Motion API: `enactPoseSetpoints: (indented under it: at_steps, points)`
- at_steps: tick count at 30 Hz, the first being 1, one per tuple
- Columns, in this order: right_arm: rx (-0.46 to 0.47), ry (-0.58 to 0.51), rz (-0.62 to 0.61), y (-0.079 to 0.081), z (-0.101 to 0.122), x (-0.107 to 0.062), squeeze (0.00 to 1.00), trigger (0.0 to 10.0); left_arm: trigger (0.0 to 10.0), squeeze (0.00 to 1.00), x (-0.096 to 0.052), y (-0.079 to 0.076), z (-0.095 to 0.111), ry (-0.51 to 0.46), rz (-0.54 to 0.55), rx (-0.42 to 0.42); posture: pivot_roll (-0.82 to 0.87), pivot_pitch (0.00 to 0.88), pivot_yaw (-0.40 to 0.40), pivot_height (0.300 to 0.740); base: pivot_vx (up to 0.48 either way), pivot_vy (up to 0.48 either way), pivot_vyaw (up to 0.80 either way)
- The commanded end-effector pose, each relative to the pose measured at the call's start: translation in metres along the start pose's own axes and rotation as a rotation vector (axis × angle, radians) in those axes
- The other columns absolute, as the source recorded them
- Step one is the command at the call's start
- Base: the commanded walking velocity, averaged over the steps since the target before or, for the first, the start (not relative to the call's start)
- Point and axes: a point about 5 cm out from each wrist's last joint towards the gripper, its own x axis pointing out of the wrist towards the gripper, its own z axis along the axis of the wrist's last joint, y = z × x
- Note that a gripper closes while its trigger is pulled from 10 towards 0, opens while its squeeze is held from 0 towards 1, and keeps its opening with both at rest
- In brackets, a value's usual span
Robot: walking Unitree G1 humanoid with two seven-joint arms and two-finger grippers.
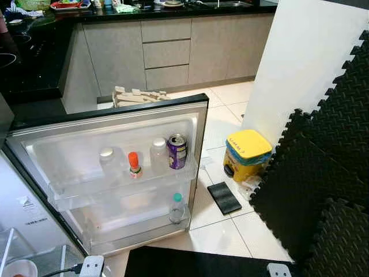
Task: Restocking fridge
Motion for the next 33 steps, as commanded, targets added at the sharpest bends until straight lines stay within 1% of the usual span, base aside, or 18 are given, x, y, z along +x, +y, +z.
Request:
enactPoseSetpoints:
  at_steps: [1, 2, 4, 5, 7, 10, 16, 18, 21, 25, 33]
  points:
    - [-0.014, 0.005, 0.008, 0.001, 0.002, 0.001, 0.00, 10.0, 10.0, 0.00, 0.002, -0.011, -0.003, 0.018, -0.032, 0.002, 0.04, 0.000, -0.022, 0.740, 0.000, 0.000, 0.00]
    - [-0.027, 0.001, 0.014, 0.003, 0.005, 0.002, 0.00, 10.0, 10.0, 0.00, 0.003, -0.014, -0.003, 0.018, -0.043, 0.005, 0.04, 0.000, -0.025, 0.740, 0.000, 0.000, 0.00]
    - [-0.039, -0.001, 0.020, 0.004, 0.007, 0.002, 0.00, 10.0, 10.0, 0.00, 0.003, -0.015, -0.004, 0.021, -0.047, 0.005, 0.04, 0.000, -0.027, 0.740, 0.000, 0.000, 0.00]
    - [-0.065, -0.004, 0.032, 0.006, 0.011, 0.003, 0.00, 10.0, 10.0, 0.00, 0.003, -0.018, -0.008, 0.031, -0.053, 0.001, 0.04, 0.000, -0.032, 0.740, 0.000, 0.000, 0.00]
    - [-0.087, -0.009, 0.041, 0.008, 0.014, 0.004, 0.00, 10.0, 10.0, 0.00, 0.002, -0.018, -0.012, 0.040, -0.052, 0.000, 0.03, 0.000, -0.036, 0.740, 0.000, -0.244, 0.00]
    - [-0.085, -0.015, 0.042, 0.008, 0.016, 0.004, 0.00, 10.0, 10.0, 0.00, 0.001, -0.019, -0.016, 0.051, -0.054, -0.003, 0.03, 0.000, -0.036, 0.740, 0.000, -0.277, 0.00]
    - [-0.082, -0.012, 0.041, 0.007, 0.016, 0.004, 0.00, 10.0, 10.0, 0.00, 0.001, -0.019, -0.019, 0.058, -0.055, -0.002, 0.03, 0.000, -0.036, 0.740, 0.000, -0.282, 0.00]
    - [-0.097, 0.016, 0.053, 0.007, 0.008, 0.003, 0.00, 10.0, 10.0, 0.00, 0.001, -0.019, -0.018, 0.059, -0.058, 0.000, 0.03, 0.000, -0.033, 0.740, 0.000, -0.296, 0.00]
    - [-0.113, 0.020, 0.067, 0.007, 0.006, 0.002, 0.00, 10.0, 10.0, 0.00, 0.001, -0.018, -0.018, 0.057, -0.060, 0.002, 0.03, 0.000, -0.030, 0.740, 0.000, -0.301, 0.00]
    - [-0.099, 0.025, 0.084, 0.006, 0.005, 0.002, 0.00, 10.0, 10.0, 0.00, 0.002, -0.021, -0.016, 0.054, -0.067, 0.006, 0.03, 0.000, -0.030, 0.740, 0.000, -0.346, 0.71]
    - [-0.099, 0.032, 0.095, 0.006, 0.004, 0.001, 0.00, 10.0, 10.0, 0.00, 0.002, -0.023, -0.016, 0.054, -0.074, 0.006, 0.03, 0.000, -0.030, 0.740, 0.000, -0.365, 0.76]
